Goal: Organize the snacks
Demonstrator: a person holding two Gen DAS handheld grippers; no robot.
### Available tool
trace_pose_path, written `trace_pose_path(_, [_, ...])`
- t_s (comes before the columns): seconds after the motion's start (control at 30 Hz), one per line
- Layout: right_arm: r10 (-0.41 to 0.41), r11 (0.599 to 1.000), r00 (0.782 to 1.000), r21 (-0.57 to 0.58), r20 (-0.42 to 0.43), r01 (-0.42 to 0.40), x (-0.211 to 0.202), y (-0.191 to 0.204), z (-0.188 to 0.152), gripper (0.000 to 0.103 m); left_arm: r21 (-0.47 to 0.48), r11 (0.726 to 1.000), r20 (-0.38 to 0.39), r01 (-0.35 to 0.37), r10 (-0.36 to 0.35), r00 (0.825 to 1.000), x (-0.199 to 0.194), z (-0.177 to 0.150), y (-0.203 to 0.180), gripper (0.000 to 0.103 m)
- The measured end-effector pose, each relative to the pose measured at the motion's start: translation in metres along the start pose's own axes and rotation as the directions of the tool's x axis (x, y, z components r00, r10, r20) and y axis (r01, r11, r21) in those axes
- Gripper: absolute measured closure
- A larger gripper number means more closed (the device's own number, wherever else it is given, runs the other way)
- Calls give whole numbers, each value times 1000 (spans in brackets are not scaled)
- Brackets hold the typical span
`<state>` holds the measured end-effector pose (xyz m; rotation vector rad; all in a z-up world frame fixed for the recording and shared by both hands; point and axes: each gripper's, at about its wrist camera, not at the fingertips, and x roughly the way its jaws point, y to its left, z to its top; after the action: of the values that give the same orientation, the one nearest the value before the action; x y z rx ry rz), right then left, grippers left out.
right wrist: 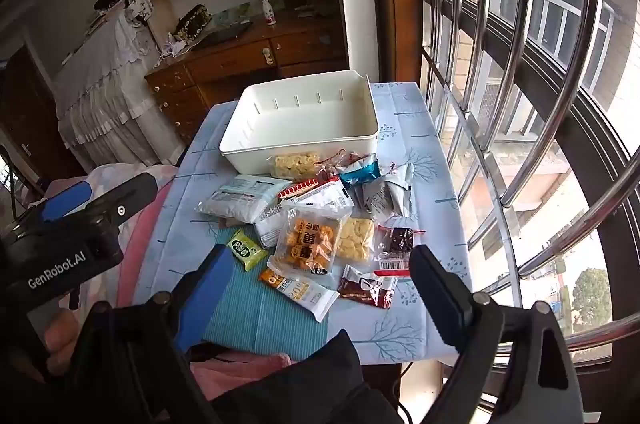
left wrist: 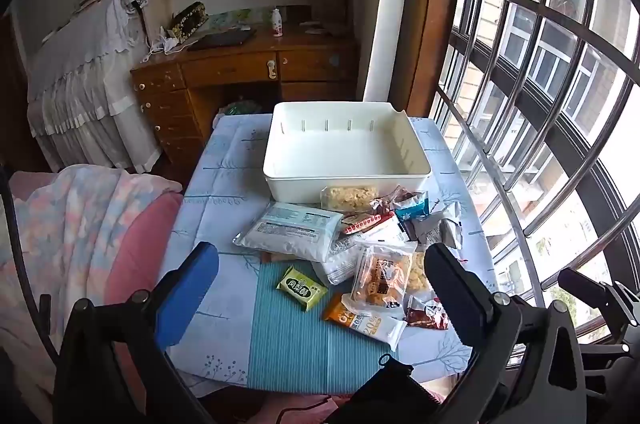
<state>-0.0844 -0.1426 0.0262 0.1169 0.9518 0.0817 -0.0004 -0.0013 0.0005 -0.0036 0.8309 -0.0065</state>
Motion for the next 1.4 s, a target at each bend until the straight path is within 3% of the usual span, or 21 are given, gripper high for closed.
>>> trace_pose_path(0.5, [-3, 1000, 1000, -2, -16, 3, 3, 1, 1, 12, -13, 1000, 5, 19, -18, 1000, -2, 15, 12, 1])
trace_pose_path(1.4, [-5, 1000, 1000, -5, -23, 5, 16, 2, -2, 12, -17, 1000, 16, 12, -12, 1000, -3, 9, 9, 1])
